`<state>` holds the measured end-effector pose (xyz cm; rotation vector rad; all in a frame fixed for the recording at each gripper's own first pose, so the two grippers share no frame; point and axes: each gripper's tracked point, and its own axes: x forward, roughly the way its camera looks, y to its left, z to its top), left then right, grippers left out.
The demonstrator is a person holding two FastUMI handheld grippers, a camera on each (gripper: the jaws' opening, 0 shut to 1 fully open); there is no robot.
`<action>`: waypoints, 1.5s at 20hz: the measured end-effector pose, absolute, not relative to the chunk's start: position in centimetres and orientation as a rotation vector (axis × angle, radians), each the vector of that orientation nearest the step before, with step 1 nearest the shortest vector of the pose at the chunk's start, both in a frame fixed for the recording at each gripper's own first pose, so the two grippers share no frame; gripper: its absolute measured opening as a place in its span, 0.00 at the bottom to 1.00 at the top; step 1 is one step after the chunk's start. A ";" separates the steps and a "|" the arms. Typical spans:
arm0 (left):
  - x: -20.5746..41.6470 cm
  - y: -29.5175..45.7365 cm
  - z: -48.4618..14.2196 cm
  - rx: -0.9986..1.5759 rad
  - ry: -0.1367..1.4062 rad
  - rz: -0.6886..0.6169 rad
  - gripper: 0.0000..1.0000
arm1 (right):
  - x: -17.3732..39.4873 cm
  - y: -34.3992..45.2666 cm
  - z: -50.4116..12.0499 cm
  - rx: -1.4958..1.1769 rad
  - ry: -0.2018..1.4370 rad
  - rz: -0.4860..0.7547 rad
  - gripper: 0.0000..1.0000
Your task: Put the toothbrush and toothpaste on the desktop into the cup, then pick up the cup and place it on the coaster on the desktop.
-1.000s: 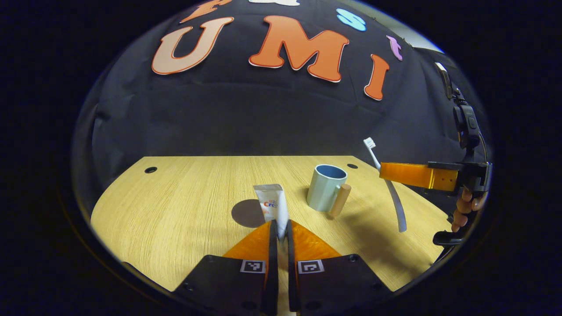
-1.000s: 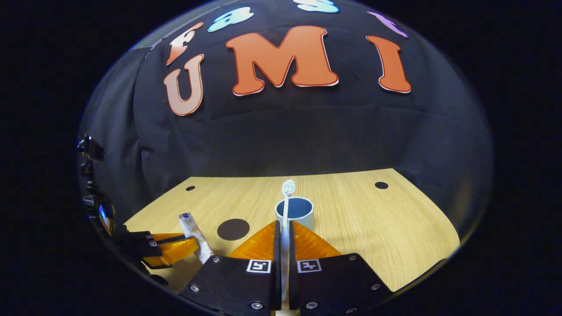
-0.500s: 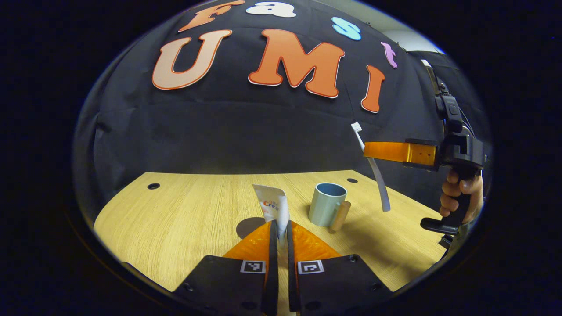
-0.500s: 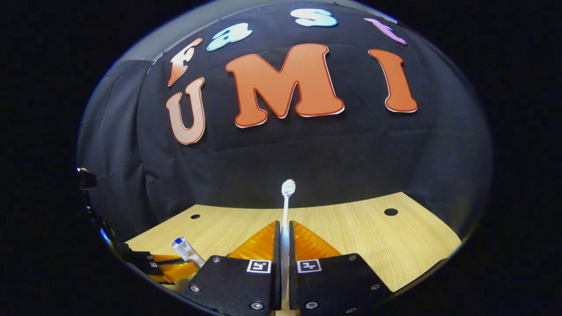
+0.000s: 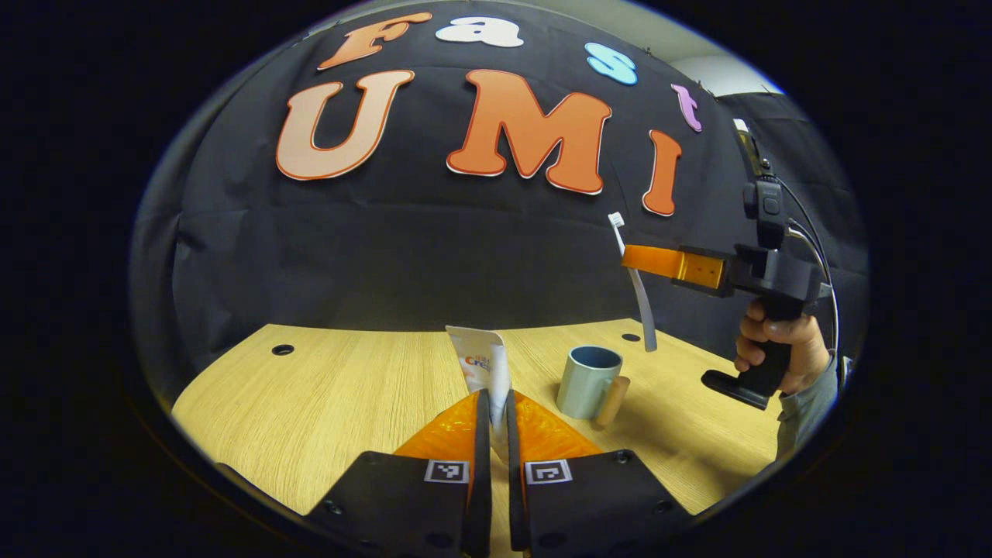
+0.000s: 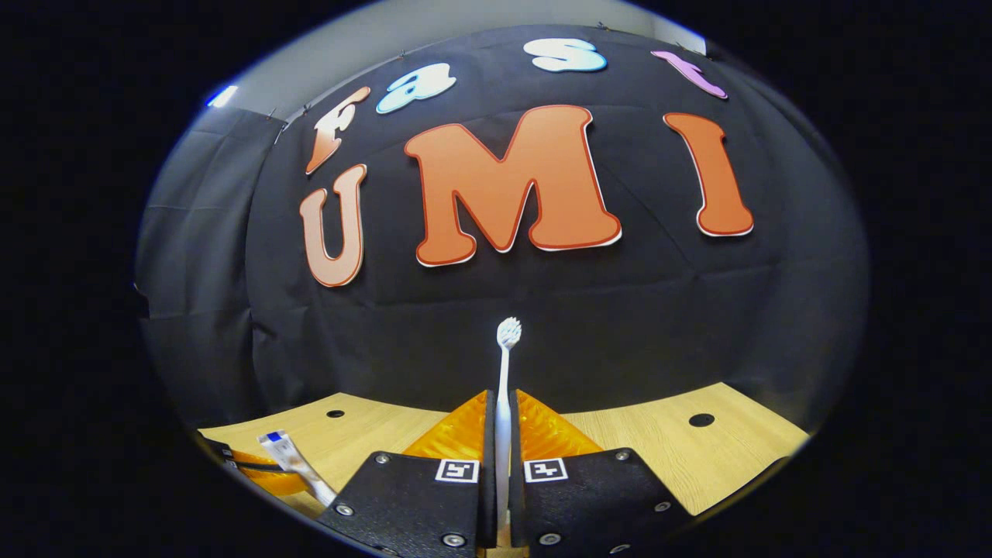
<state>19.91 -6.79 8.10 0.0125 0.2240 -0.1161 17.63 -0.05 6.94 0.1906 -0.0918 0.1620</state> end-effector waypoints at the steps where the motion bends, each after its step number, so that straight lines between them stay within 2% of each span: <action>1: 20.1 -6.7 8.3 0.014 0.218 -0.115 0.12 | 18.3 0.0 6.9 0.201 -0.103 0.165 0.07; 10: 20.8 -5.9 9.5 0.028 0.156 -0.091 0.12 | 21.3 0.5 5.3 0.219 -0.175 0.191 0.07; 21: 22.5 -7.9 11.9 0.044 0.060 -0.105 0.12 | 23.1 -1.3 0.2 0.278 -0.098 0.156 0.07; 30: 24.4 -11.7 13.5 0.068 -0.002 -0.139 0.12 | 22.0 -2.6 -1.7 0.304 -0.067 0.146 0.07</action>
